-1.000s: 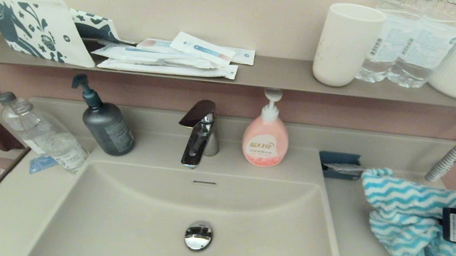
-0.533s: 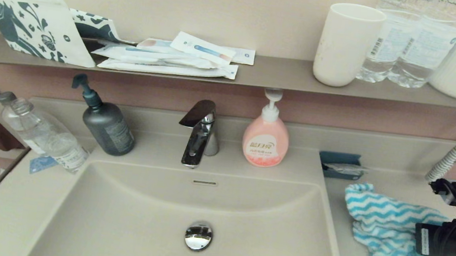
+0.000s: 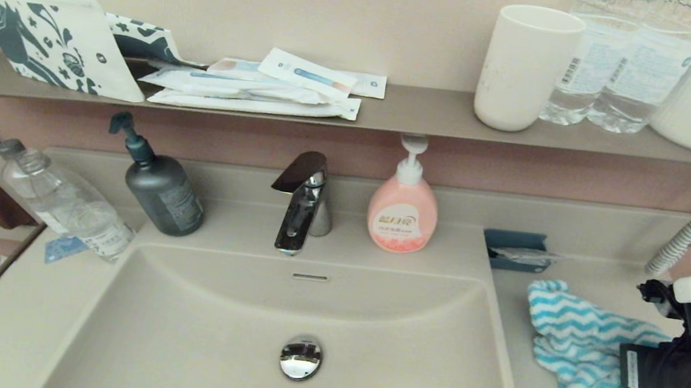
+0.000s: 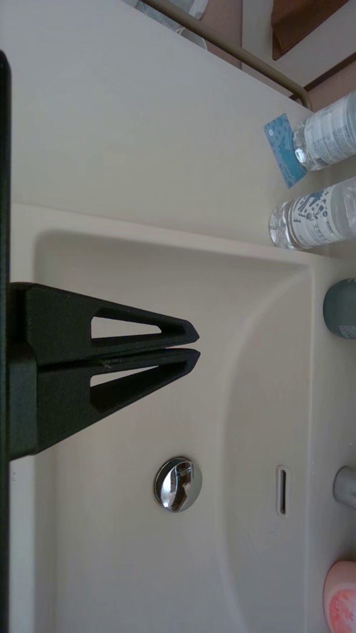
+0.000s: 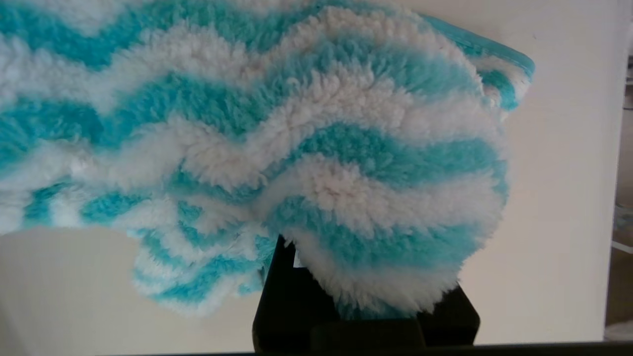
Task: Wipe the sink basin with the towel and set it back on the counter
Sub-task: Wipe the sink
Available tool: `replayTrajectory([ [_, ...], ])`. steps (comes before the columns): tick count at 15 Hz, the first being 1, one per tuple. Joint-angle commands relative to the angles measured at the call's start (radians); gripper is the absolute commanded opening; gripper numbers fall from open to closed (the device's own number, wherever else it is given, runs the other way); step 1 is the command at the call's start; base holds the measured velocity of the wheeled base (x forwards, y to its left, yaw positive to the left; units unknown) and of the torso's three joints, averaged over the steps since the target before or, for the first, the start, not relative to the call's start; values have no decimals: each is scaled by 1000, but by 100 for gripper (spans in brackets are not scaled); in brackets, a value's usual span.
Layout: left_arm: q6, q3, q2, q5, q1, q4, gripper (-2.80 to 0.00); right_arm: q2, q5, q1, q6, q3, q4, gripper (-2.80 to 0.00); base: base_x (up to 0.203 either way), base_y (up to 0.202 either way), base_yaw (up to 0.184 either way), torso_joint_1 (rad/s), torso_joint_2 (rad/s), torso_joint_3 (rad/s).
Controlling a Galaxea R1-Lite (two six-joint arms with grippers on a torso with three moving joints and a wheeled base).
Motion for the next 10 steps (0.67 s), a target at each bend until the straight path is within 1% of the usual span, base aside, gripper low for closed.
replayTrajectory([
  [1,0,0,1,1,0,0,-280,33,-31,-10,2,-1,-1,-280,0,0,0,0,0,0],
  [4,0,0,1,1,0,0,-280,40,-38,-36,1,-1,-19,-280,0,0,0,0,0,0],
  [5,0,0,1,1,0,0,-280,37,-39,-36,1,-1,-19,0,0,0,0,0,0,0],
  [10,0,0,1,1,0,0,-280,-11,-39,-36,-1,-3,-19,0,0,0,0,0,0,0],
])
